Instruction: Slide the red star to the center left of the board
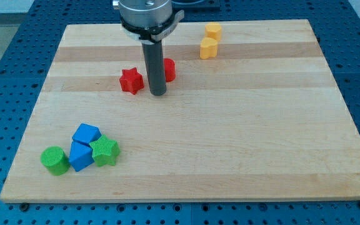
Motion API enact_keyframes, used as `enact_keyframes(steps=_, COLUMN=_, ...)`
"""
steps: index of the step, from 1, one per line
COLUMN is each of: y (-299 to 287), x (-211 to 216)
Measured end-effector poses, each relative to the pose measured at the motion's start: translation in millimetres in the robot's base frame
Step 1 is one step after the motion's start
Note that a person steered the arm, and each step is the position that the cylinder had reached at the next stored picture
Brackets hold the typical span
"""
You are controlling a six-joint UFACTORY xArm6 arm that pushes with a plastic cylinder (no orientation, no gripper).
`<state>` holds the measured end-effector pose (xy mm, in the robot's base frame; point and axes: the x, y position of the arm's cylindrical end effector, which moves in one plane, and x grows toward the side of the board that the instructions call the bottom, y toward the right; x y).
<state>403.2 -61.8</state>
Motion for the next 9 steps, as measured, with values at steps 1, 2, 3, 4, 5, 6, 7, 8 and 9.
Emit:
enact_keyframes(steps=1, y=-19, x=-4)
enact_keyframes(steps=2, y=-51, x=-8)
enact_keyframes(steps=3, y=-75, x=-18)
enact_keyframes(steps=4, y=-76, x=-24)
enact_keyframes(steps=5, y=-76, x=-30)
enact_keyframes(steps=6, y=-70, x=-40)
enact_keyframes(steps=7, y=-66, x=-55)
enact_keyframes(steps=8, y=-72, x=-68)
enact_keyframes(steps=9, y=-94, x=-71)
